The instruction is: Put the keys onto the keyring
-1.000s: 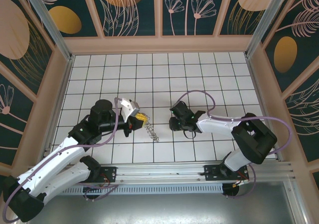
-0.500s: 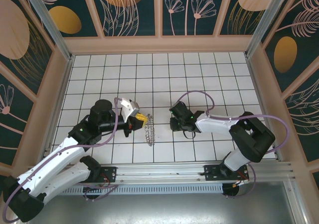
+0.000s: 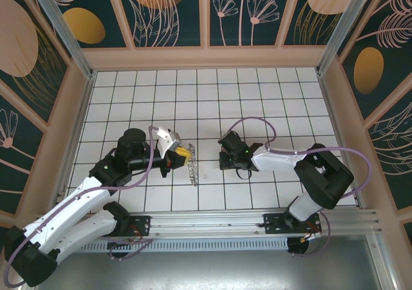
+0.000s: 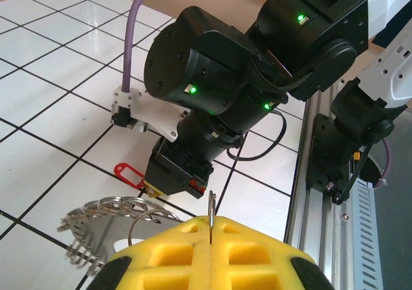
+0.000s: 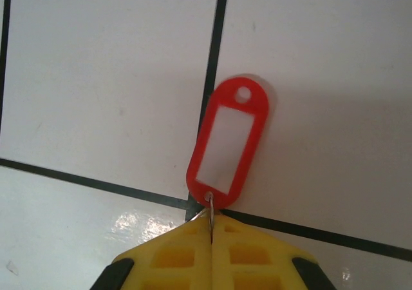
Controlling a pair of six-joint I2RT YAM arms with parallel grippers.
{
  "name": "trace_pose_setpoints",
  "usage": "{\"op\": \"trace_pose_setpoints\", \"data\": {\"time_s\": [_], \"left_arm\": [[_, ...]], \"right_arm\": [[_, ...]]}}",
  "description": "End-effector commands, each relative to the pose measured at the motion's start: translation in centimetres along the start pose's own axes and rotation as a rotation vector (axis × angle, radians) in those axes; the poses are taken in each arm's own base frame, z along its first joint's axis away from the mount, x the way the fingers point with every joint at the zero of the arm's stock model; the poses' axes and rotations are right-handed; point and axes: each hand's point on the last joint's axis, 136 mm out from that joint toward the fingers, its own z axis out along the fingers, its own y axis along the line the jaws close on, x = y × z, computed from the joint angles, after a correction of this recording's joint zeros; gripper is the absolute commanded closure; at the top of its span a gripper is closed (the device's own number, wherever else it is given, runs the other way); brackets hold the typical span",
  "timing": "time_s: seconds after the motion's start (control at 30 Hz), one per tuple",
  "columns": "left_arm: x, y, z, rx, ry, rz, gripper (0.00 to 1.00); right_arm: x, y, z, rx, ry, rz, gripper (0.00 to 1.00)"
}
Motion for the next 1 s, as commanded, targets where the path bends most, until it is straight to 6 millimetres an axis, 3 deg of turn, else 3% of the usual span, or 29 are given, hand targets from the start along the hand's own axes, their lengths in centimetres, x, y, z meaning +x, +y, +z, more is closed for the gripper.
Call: {"op": "trace_pose_setpoints", "data": {"time_s": [0.0,0.13,0.23,0.4,0.47,0.6,0.77,0.97], "left_arm": [[-0.9,0.1,0.0,0.002,-0.032,0.009,1.00],[-0.8,0.2,0.2,0.000,-0.026,0.002,1.00],[-0.7,0.5,0.4,-0.008,-0.017,0.005,1.00],[-0.9,1.0,0.4,-0.038,-0.016,0.016,1.00],[-1.4,1.2,0.2,-0.057,-0.034,0.035,1.00],[-2.4,0.5,-0.4,-0.042,-0.069,0.078,1.00],[-2.4,-0.9,-0.4,0.036,-0.038,0.137,1.00],[-3.9,-2.3,-0.4,0.119,-0.070,0.172,1.00]], "right_arm": [[-0.5,0.0,-0.1,0.016,-0.022,0.001,1.00],[-1.2,0.8,-1.7,-0.045,-0.092,-0.023,1.00],[-2.0,1.6,-4.0,-0.114,-0.186,-0.066,1.00],[-3.4,4.8,-9.6,-0.320,-0.381,-0.211,1.00],[-3.5,6.9,-12.3,-0.420,-0.462,-0.308,1.00],[-2.9,10.1,-17.0,-0.591,-0.592,-0.480,1.00],[-1.8,12.6,-21.6,-0.781,-0.646,-0.614,1.00],[-0.8,14.4,-25.0,-0.935,-0.646,-0.684,1.00]]}}
